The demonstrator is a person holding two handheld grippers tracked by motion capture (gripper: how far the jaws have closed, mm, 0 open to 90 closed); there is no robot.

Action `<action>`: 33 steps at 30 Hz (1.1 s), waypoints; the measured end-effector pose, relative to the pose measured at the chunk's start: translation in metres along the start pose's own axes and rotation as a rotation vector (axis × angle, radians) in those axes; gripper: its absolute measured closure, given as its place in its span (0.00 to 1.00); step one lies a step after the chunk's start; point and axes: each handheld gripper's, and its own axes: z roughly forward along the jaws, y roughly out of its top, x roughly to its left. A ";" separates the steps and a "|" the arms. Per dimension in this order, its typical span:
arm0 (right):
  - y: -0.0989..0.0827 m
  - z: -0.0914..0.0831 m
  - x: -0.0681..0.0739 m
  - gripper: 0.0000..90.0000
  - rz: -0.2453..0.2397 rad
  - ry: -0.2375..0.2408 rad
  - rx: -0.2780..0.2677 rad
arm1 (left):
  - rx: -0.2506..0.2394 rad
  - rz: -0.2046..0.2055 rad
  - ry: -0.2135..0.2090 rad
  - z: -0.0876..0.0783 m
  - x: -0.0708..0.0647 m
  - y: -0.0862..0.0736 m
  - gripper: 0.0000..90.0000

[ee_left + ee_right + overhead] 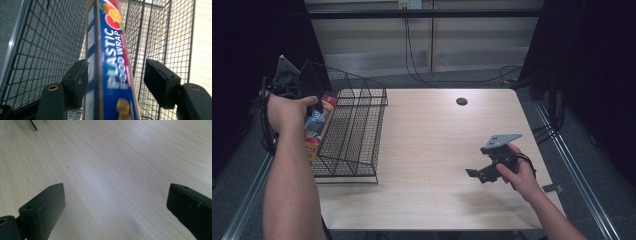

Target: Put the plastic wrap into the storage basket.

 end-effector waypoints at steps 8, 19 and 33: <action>-0.002 -0.002 0.001 0.02 0.005 -0.005 -0.001 | -0.004 0.017 -0.033 0.004 -0.008 -0.001 0.33; -0.002 -0.005 0.003 0.02 0.002 -0.009 -0.008 | -0.025 0.080 -0.086 -0.001 -0.030 -0.004 0.28; -0.002 -0.006 0.005 0.02 -0.004 -0.006 -0.012 | -0.047 0.186 -0.201 0.007 -0.070 -0.012 0.23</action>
